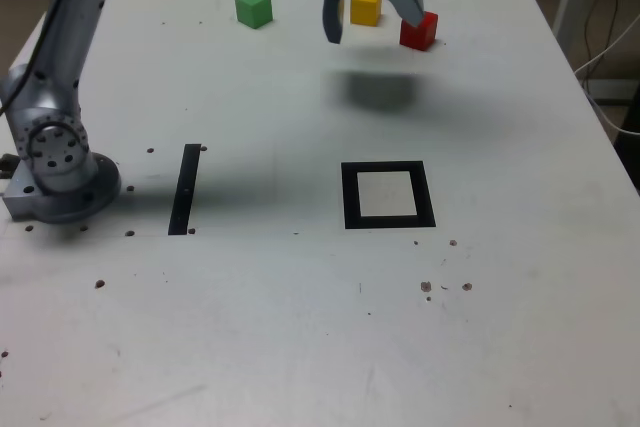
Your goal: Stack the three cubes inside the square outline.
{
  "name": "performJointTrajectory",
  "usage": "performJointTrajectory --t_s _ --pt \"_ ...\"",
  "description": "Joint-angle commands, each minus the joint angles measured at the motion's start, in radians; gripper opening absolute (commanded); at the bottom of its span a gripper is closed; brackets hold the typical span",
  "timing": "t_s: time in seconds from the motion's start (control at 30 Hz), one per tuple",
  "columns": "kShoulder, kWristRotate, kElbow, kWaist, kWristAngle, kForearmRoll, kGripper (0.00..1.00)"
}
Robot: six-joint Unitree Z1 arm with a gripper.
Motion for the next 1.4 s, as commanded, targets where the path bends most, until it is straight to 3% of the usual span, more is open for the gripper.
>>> performJointTrajectory --t_s 0.0,0.4,0.67,1.0,1.37 --pt "0.042 0.014 -0.056 0.012 0.007 0.017 0.99" --pt "0.268 0.116 -0.470 0.055 0.019 0.151 0.99" --pt "0.344 0.160 -0.633 0.073 0.028 0.192 0.99" --pt "0.376 0.191 -0.681 0.077 0.033 0.205 0.99" --pt "0.372 0.513 -0.671 0.077 0.005 0.200 0.98"
